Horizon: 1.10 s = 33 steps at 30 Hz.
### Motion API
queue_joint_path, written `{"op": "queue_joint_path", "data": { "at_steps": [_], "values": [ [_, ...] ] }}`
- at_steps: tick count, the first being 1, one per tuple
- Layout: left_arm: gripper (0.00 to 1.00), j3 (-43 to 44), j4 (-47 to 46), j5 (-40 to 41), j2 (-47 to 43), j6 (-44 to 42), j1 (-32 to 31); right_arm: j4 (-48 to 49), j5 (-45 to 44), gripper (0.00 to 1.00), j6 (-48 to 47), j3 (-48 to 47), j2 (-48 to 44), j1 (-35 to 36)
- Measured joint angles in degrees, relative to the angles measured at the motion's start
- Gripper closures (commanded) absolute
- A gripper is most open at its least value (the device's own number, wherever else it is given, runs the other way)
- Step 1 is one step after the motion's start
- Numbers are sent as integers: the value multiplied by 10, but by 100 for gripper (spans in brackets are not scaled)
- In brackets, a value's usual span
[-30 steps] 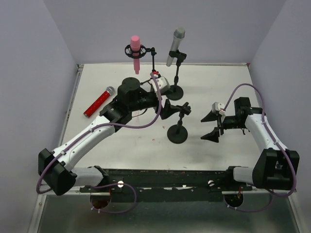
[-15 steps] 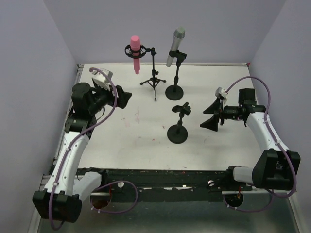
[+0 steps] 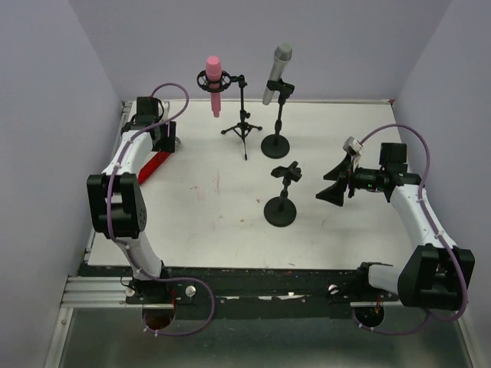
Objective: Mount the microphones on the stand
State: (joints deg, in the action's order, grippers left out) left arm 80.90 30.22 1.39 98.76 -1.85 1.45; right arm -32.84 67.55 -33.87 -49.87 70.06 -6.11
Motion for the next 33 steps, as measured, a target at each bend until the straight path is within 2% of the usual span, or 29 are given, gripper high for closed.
{"op": "queue_joint_path", "data": {
  "at_steps": [3,8,17,27,33],
  "values": [
    [30,58,38,37,76,-17,7,0,0,0,0,-2,-1,0],
    [30,125,94,56,155,-44,7,-1,0,0,0,-7,-3,0],
    [31,217,159,23,213,-68,7,-6,0,0,-1,-15,-3,0],
    [32,230,197,-10,240,-70,19,-15,0,0,-3,-15,-3,0],
    [39,265,222,-7,260,-60,26,-24,0,0,-7,-18,-3,0]
  ]
}}
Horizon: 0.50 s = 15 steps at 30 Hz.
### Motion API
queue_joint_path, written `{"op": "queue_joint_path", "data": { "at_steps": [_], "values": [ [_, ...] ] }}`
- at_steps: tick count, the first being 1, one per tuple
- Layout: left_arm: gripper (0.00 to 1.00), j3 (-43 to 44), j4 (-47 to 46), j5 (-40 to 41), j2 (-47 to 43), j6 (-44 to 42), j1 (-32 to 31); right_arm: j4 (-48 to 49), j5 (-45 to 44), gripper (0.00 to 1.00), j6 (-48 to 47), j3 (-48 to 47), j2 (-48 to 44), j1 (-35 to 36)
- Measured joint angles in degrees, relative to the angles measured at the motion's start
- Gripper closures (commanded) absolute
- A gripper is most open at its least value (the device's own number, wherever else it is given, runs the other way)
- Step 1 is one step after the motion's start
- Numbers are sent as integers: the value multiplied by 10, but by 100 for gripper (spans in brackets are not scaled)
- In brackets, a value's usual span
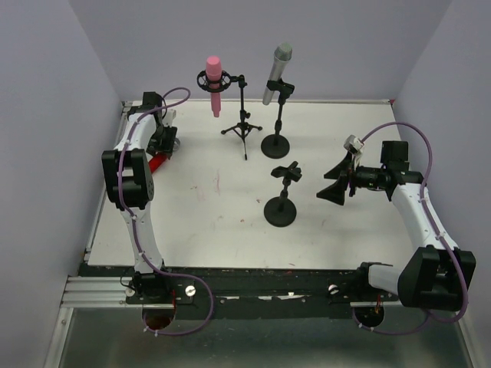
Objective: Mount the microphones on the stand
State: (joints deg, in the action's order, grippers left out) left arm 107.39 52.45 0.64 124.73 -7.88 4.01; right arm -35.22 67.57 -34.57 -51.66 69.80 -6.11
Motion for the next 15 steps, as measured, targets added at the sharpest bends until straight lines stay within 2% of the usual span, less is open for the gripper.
{"op": "queue_joint_path", "data": {
  "at_steps": [3,7,15],
  "values": [
    [41,1,11,2,1,2,0,-6,0,0,-2,-4,0,0],
    [54,2,22,2,1,2,0,-10,0,0,-6,-8,0,0],
    [56,-3,36,1,-1,18,0,-21,4,0,-15,-15,0,0]
  ]
}}
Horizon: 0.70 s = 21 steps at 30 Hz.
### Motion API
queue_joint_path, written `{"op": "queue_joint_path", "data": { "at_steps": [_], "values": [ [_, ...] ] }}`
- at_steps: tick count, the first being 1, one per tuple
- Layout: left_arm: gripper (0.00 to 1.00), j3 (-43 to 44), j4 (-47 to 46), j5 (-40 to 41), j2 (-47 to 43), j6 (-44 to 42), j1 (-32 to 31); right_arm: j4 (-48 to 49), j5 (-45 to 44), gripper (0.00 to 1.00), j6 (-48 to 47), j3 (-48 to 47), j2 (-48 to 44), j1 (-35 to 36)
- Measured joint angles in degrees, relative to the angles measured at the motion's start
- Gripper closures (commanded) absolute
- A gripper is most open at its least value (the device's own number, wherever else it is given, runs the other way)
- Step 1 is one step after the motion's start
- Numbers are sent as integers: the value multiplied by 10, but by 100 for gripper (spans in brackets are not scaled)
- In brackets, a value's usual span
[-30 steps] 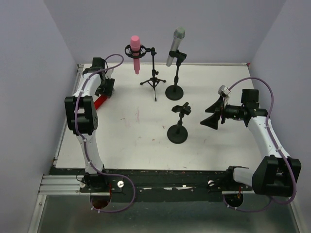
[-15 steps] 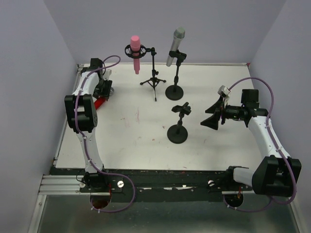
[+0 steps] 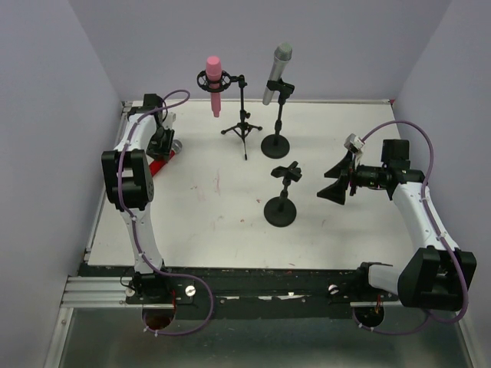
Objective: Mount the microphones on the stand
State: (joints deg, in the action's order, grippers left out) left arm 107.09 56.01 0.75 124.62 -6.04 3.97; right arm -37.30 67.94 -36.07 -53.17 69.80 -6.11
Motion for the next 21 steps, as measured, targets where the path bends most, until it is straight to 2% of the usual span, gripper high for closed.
{"op": "queue_joint_path", "data": {
  "at_steps": [9,10,13,15,18,21],
  "values": [
    [52,-146,-6,-6,-78,24,-8,-3,4,0,0,0,0,0],
    [50,-158,-7,-8,-89,26,-8,-3,5,0,0,0,0,0],
    [34,-193,-17,-19,-158,28,-13,-3,6,0,0,0,0,0],
    [29,-195,-26,-23,-204,28,-16,-3,8,0,0,0,0,0],
    [29,-184,-47,-23,-252,17,-17,-3,9,0,0,0,0,0],
    [29,-151,-54,-23,-238,0,-14,-4,9,0,0,0,-1,0]
  ]
}}
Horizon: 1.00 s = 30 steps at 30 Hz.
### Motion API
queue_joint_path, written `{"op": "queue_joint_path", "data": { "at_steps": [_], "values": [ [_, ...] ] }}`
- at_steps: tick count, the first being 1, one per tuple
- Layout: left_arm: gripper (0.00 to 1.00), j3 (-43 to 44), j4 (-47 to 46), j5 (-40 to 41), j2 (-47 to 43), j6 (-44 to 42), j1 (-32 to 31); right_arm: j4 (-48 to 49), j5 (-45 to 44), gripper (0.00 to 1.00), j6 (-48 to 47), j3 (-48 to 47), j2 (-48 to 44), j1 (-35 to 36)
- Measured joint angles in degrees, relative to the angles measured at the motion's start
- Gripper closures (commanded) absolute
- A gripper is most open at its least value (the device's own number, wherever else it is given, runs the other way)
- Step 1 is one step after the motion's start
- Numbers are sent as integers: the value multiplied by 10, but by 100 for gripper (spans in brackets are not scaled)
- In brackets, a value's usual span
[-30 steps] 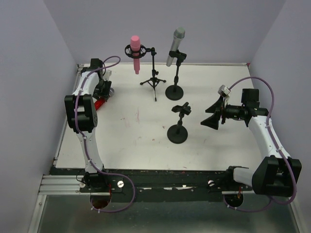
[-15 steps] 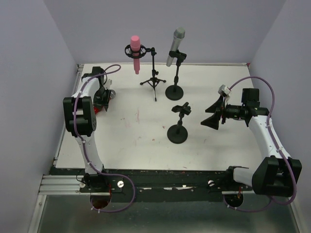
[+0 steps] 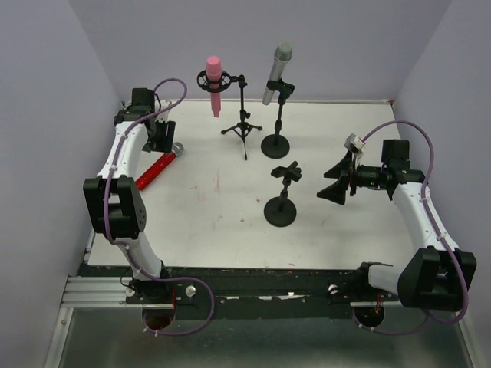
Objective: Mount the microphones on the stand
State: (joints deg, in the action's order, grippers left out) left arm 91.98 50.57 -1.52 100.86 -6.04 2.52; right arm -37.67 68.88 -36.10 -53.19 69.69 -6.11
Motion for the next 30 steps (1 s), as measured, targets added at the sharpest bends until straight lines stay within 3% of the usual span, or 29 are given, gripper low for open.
{"op": "queue_joint_path", "data": {
  "at_steps": [9,16,30],
  "values": [
    [29,25,-7,90,125,-47,1,-1,0,0,0,0,0,0],
    [29,70,-3,107,148,-95,1,-2,0,0,0,0,0,0],
    [34,52,4,162,194,-134,1,-13,0,0,-5,-1,-4,0]
  ]
}}
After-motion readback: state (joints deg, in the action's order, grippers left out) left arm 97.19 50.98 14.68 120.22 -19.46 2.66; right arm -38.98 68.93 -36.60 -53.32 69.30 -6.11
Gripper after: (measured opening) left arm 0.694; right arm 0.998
